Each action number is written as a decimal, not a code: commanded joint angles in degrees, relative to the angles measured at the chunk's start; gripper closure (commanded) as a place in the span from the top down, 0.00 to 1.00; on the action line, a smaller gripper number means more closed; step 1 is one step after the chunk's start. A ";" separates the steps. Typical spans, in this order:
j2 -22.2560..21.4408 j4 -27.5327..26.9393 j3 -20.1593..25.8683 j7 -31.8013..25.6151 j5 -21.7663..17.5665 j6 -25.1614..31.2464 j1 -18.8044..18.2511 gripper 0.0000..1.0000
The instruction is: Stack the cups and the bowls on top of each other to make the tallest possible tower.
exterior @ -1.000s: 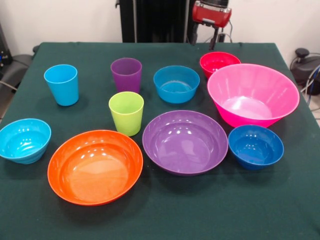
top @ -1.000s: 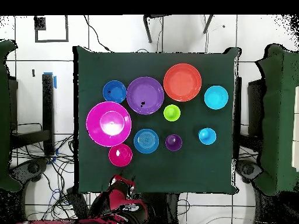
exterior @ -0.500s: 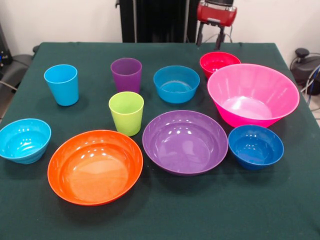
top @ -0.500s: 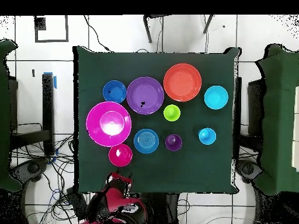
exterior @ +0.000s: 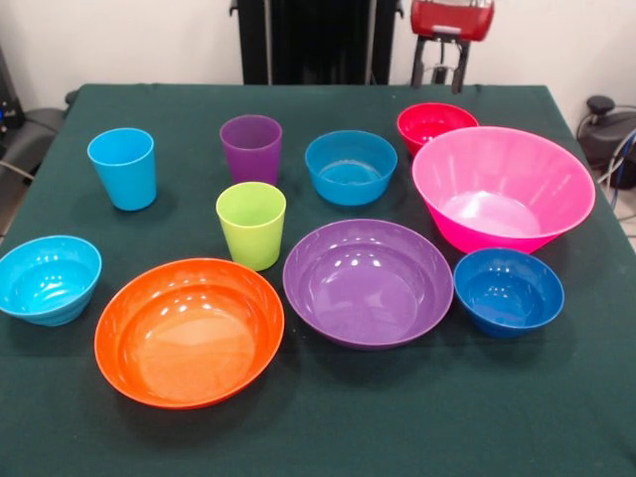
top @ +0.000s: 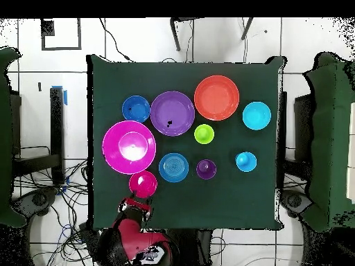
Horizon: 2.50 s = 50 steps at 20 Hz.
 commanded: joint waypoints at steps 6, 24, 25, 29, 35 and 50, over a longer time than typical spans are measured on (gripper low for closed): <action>-2.09 -3.59 6.70 9.74 2.18 7.43 -2.81 1.00; 6.29 -8.50 5.41 9.27 3.51 0.94 -3.21 1.00; 6.67 -8.81 5.32 9.28 3.87 0.99 -3.02 1.00; 10.86 -12.03 7.24 10.09 4.72 0.41 -3.12 1.00; 11.17 -12.91 7.88 10.71 4.47 -0.10 -3.54 1.00; 10.88 -12.49 7.75 10.79 4.42 1.01 -3.29 1.00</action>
